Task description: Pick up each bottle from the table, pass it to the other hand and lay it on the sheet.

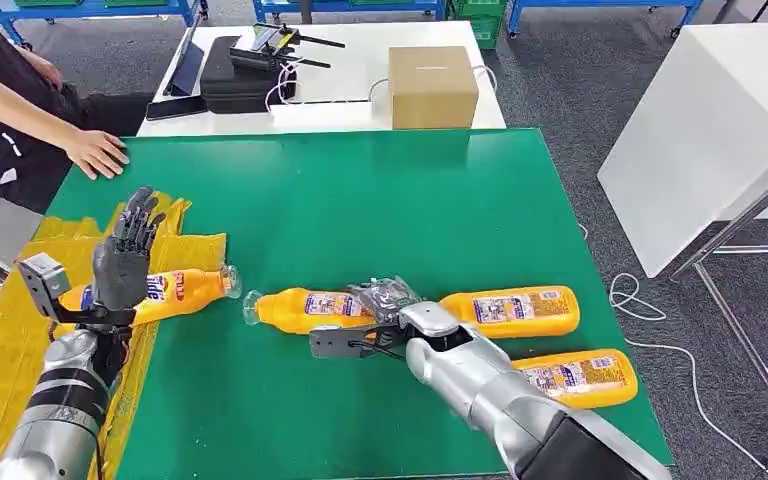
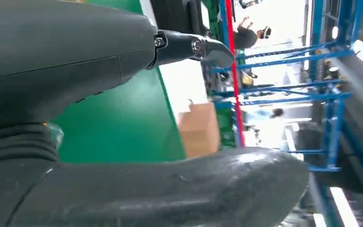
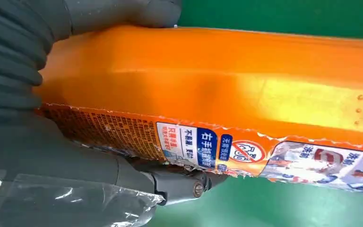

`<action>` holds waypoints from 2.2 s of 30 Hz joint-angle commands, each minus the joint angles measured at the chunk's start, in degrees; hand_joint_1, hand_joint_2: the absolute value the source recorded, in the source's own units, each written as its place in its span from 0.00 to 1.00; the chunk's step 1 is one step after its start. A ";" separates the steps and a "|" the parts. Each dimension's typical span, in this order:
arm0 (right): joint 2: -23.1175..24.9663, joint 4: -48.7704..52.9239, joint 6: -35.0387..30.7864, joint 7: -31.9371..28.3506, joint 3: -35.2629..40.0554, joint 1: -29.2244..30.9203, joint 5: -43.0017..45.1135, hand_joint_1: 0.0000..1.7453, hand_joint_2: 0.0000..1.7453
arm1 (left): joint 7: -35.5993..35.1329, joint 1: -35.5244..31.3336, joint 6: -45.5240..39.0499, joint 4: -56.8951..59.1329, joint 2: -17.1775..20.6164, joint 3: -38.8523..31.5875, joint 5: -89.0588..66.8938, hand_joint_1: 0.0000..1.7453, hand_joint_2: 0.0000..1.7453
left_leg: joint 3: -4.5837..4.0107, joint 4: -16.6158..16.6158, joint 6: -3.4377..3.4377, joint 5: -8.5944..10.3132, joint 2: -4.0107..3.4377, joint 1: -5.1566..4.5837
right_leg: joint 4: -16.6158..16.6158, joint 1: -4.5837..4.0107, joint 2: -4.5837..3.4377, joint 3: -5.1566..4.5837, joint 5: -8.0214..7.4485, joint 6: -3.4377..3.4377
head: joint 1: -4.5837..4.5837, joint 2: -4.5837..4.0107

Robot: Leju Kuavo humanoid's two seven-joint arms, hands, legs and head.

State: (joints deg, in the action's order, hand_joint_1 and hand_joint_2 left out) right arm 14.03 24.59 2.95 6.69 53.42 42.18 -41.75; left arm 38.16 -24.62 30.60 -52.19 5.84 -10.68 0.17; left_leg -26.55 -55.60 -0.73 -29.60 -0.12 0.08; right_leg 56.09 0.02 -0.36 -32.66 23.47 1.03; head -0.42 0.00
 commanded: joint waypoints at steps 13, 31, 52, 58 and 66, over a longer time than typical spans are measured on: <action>-2.98 14.91 -17.31 -8.40 -12.40 -8.64 3.12 1.00 1.00 | -9.33 7.25 6.13 -5.81 -5.44 -5.45 14.02 0.00 1.00 | 0.02 0.12 0.01 -0.02 -0.01 0.06 | -0.15 -0.05 0.01 0.08 -0.01 0.05 | -0.02 0.00; -4.34 33.76 -21.99 -11.28 -15.99 -18.85 -1.86 1.00 1.00 | -13.11 16.41 5.99 -18.99 -6.65 0.44 19.63 0.00 1.00 | -0.30 0.00 0.03 -0.06 0.06 0.05 | -0.08 -0.05 0.08 -0.27 0.02 0.02 | 0.00 0.00; 5.97 20.64 -17.40 -7.87 -3.75 -8.03 4.42 1.00 1.00 | -17.11 15.06 8.82 -18.25 -7.30 20.52 28.59 0.00 1.00 | -0.26 0.03 0.07 -0.05 0.01 0.06 | -0.06 -0.06 0.03 -0.26 0.02 0.00 | -0.02 0.00; 5.97 21.02 -19.18 -4.41 11.40 -6.93 11.34 1.00 1.00 | -17.10 14.19 8.36 -17.23 -6.53 21.08 30.31 0.00 1.00 | -0.29 0.04 0.04 -0.06 -0.09 0.07 | -0.03 -0.08 -0.07 -0.28 0.00 0.02 | -0.02 0.00; 5.97 24.38 -14.77 -4.79 26.22 -10.79 8.83 1.00 1.00 | -15.89 15.52 7.40 -16.79 -4.87 15.35 31.39 0.00 1.00 | -0.10 0.19 0.08 -0.06 -0.08 0.12 | -0.18 -0.11 -0.06 -0.11 0.02 0.00 | -0.04 0.00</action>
State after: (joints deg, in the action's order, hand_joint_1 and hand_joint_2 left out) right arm 20.74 49.96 -15.84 3.32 60.53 31.18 -31.15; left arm 22.01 -7.24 38.05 -73.64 -1.29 5.83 31.45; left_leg -26.92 -55.58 -0.71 -29.64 -0.15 0.12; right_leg 56.08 -0.02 -0.38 -33.02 23.49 1.02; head -0.46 0.00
